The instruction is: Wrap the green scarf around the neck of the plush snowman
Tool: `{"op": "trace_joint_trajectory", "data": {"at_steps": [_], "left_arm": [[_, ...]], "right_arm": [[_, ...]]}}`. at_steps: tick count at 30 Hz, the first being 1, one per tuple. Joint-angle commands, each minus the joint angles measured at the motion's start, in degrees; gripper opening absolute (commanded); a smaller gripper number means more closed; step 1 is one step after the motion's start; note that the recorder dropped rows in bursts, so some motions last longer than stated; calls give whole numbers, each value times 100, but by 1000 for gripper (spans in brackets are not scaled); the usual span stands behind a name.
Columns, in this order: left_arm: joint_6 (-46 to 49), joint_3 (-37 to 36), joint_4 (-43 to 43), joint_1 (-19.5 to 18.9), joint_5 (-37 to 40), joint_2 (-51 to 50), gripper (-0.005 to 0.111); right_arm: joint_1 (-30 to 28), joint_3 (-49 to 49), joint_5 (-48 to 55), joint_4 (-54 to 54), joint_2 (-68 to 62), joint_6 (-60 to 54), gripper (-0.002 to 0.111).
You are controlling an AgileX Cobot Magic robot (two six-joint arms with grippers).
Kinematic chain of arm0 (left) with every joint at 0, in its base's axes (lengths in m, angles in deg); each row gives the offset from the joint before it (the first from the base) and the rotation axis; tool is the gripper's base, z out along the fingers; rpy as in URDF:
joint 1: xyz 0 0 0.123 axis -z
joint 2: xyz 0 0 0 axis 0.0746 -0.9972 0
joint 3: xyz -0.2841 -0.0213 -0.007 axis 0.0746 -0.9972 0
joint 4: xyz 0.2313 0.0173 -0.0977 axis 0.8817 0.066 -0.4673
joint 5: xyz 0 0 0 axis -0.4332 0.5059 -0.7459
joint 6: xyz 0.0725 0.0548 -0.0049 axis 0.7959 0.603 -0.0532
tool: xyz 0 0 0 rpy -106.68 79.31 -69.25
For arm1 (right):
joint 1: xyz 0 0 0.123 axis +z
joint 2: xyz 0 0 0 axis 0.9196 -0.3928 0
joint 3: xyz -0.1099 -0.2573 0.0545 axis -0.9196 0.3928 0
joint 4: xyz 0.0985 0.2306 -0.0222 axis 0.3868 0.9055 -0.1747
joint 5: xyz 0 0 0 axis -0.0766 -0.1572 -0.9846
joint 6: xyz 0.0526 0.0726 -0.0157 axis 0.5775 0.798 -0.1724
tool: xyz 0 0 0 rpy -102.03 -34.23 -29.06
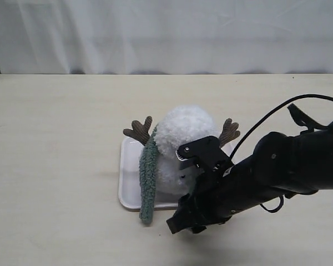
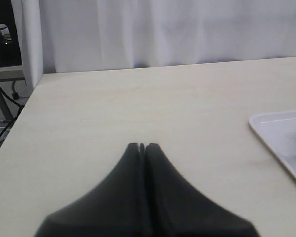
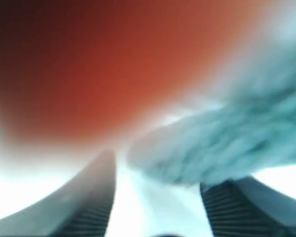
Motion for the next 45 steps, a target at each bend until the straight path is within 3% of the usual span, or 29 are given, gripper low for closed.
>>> {"op": "trace_joint_trajectory", "data": {"at_steps": [1,8,13,17,22,31,45], "left_arm": [[8,-21,-43,-3,-61,10,0],[8,-21,-43,-3,-61,10,0],[8,-21,-43,-3,-61,10,0],[8,-21,-43,-3,-61,10,0],[8,-21,-43,-3,-61,10,0],[8,-21,-43,-3,-61,10,0],[8,-21,-43,-3,-61,10,0]], "right_arm": [[1,-84,634,422,-12,-115,54],[1,-84,1110,1299,-12,-1017,54],[76,-84,1107,2502,-12,-2183,54],[452,-84,454,3388,-12,-3019,54],[875,-84,-1091,3399,-28,-2711,54],[1522,-84,-2333,3408,-92,-2245,54],[1536,-782,-1991,3408,-962,-2112,54]]}}
